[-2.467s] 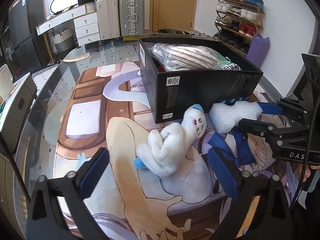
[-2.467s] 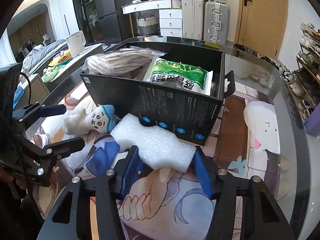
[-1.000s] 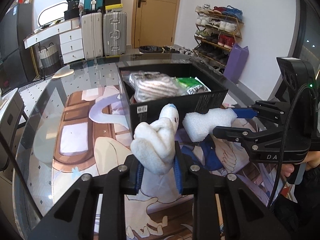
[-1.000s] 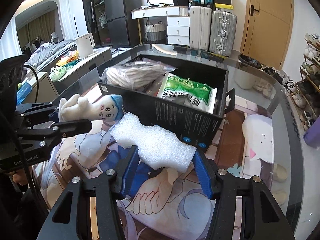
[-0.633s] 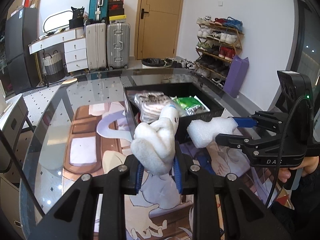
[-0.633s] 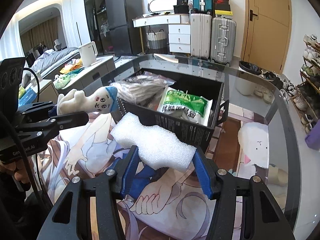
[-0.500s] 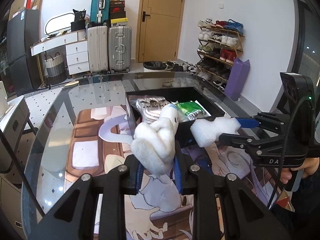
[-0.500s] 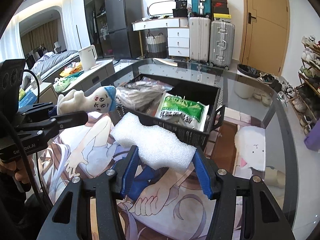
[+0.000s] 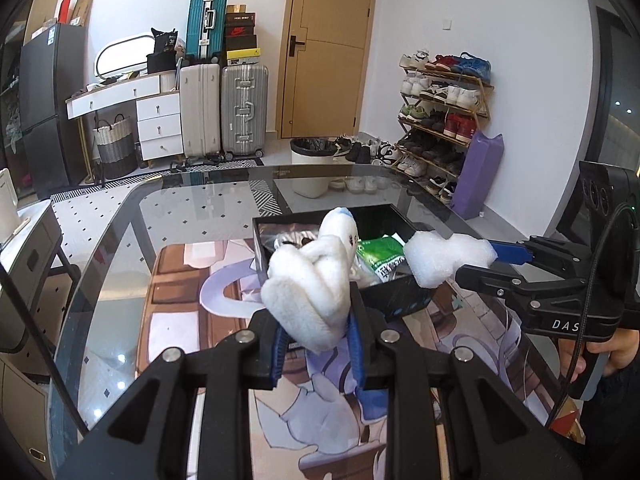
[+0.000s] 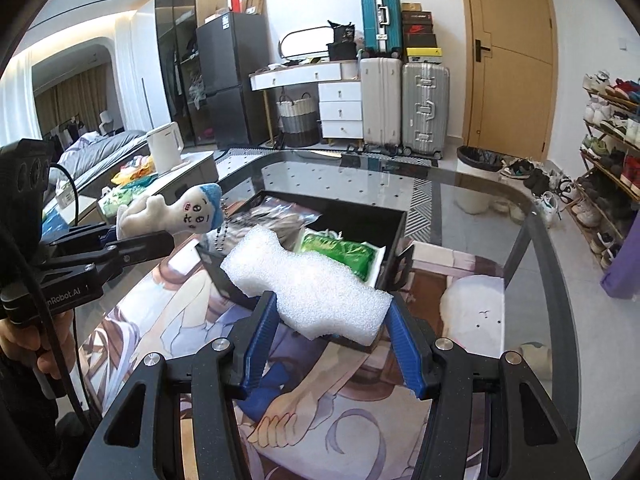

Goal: Organize soft objects
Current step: 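Lift and carry the plush toy and foam block over the black box with both tools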

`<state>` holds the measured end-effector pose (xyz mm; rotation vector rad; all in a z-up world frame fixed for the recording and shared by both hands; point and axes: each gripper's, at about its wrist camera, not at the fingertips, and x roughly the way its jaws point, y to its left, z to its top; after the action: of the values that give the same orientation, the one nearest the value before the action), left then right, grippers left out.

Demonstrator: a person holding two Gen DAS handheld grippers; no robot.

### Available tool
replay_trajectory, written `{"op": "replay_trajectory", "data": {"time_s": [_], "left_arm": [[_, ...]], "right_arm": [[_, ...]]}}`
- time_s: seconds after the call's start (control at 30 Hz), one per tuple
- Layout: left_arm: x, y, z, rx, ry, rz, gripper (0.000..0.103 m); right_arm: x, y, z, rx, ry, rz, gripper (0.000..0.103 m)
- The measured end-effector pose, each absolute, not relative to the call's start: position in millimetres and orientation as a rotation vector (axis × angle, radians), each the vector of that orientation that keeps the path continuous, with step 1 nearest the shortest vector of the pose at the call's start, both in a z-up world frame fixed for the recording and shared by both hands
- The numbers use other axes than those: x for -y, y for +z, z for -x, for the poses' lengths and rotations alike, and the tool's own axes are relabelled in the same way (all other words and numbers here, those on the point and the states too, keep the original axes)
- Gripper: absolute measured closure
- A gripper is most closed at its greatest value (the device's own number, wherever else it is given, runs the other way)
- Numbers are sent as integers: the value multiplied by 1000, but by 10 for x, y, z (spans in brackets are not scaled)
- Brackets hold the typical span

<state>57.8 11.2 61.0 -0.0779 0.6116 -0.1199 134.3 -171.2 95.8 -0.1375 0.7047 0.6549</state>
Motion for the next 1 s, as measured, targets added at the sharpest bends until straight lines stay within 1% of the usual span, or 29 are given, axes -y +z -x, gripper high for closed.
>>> {"op": "replay_trajectory", "data": {"time_s": [0.5,1.0], "left_arm": [[62,605,-896,-613,0,-38,80],[8,546,-1138,-659,-1,19,80]], "right_arm": [[1589,1033,-1597,-691,592,153,48],[1497,978,-1809,-710,596,165,48]]}}
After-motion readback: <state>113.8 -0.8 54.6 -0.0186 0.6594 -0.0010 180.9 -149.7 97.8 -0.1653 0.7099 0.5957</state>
